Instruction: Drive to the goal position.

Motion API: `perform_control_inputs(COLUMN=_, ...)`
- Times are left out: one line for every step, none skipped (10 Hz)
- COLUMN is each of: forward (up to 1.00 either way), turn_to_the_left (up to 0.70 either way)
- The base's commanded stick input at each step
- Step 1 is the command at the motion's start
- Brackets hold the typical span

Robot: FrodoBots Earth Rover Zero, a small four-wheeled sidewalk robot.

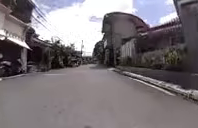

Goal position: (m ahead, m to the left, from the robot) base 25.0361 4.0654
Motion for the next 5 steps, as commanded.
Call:
perform_control_inputs(forward=1.00, turn_to_the_left=0.00)
perform_control_inputs(forward=1.00, turn_to_the_left=0.00)
perform_control_inputs(forward=1.00, turn_to_the_left=0.00)
perform_control_inputs(forward=1.00, turn_to_the_left=0.00)
perform_control_inputs(forward=1.00, turn_to_the_left=0.00)
